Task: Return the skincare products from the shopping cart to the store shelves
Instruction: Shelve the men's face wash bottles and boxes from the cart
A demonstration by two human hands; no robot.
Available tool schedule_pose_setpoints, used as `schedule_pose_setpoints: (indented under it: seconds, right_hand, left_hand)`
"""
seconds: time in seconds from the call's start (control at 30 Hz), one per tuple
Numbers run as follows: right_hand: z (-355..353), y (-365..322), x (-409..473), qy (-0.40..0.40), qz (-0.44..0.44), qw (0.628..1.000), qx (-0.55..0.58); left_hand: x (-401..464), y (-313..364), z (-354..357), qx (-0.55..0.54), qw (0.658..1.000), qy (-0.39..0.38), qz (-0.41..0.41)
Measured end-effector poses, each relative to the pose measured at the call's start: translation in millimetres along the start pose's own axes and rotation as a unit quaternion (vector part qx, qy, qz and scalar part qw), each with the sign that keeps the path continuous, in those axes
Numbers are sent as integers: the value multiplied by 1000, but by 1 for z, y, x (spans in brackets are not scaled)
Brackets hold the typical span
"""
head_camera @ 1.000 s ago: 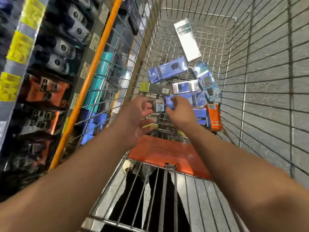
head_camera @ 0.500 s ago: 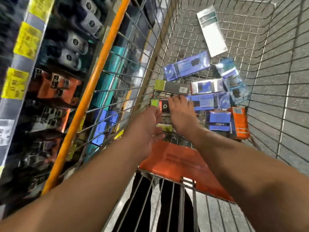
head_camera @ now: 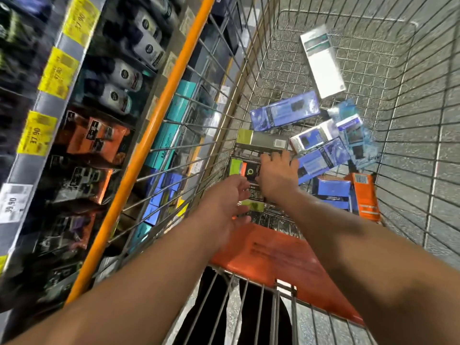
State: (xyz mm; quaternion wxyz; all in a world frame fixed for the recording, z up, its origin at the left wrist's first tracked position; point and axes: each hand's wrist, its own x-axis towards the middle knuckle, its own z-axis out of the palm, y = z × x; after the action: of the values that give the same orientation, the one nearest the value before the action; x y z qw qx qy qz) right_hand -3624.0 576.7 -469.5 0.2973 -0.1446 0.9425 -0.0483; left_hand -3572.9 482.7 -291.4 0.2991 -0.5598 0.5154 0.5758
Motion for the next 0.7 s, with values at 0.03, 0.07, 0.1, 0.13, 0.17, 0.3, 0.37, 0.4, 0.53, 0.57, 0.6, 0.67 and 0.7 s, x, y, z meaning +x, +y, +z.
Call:
schedule_pose_setpoints:
  seconds: [0.03,0.07,0.1,0.13,0.17,0.3,0.37,0.4,0.53,0.57,0.6,0.67,0.7]
  right_hand:
    - [-1,0,1,-15,-4,1000,10]
    - [-1,-1,2,-31,-4,999,22]
    - [-1,-3,3,-43,-1,999,30]
    - [0,-5,4,-50,3,998,33]
    - [0,-7,5,-56,6,998,29]
    - [-8,-12,15,-115,47,992,39]
    - [-11,-10,19,-147,66,985,54]
    - [-10,-10,21,-155,74,983,66]
    - [-11,-11,15,-118,108,976,148]
    - [-10,-11,10,-92,112,974,172]
    - [-9,-11,4,-61,113,973,191]
    - [-10,-10,-12,-9,114,968,223]
    - [-14,-8,-21,2,116,963,241]
  left_hand:
    - [1,-1,0,0,1000,0,2]
    - [1,-1,0,1,1000,1,4]
    - [2,-2,0,2,1000,3,6]
    - [3,-3,0,3,1000,2,7]
    - [3,-3,0,5,1000,2,8]
    - [6,-4,-2,12,1000,1,16]
    - [7,-5,-2,12,1000,1,16]
    - [8,-5,-2,12,1000,1,16]
    - [10,-7,-1,13,1000,-1,12]
    - [9,-8,0,16,1000,-2,13]
    - [8,-8,1,20,1000,-2,18]
    - [4,-7,2,29,999,1,34]
    - [2,-5,2,37,998,4,45]
